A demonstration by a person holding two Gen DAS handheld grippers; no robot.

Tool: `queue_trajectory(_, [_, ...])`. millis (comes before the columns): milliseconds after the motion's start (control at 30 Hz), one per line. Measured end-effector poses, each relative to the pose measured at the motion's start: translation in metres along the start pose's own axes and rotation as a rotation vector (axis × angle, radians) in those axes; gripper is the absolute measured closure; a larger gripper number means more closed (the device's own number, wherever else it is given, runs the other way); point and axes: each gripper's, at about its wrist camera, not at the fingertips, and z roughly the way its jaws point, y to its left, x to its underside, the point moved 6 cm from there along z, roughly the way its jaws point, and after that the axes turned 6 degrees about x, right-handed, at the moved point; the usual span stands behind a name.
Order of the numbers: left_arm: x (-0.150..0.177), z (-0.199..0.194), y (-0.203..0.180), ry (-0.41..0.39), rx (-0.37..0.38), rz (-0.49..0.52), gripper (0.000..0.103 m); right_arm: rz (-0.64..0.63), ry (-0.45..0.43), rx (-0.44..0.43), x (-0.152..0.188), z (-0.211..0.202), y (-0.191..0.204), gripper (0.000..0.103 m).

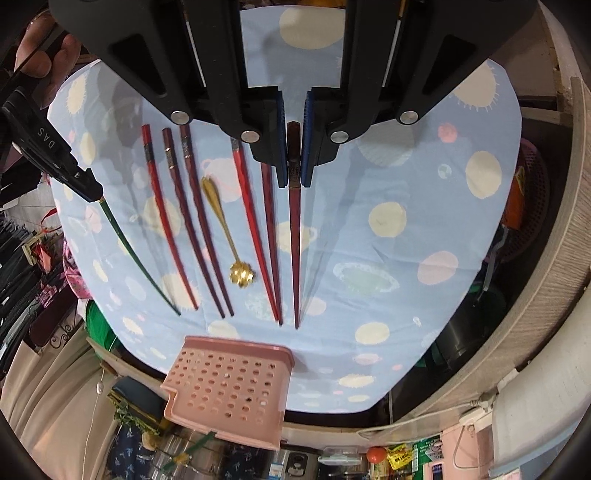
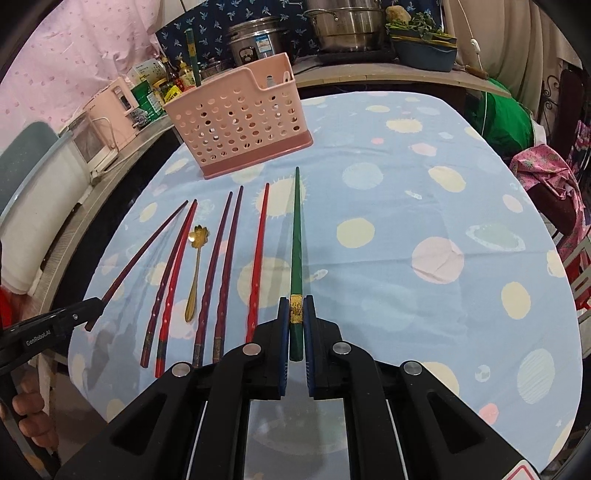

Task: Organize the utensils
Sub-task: 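Lift both held chopsticks and carry them over the pink basket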

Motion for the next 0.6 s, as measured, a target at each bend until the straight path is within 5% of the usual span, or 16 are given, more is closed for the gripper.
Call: queue_trajectory(600, [-0.085,-0.064,-0.009,-0.204,0.005,-0.001,0.096,0.034,-0.211,-0.04,-0.087,-0.057,-0.008,0.096])
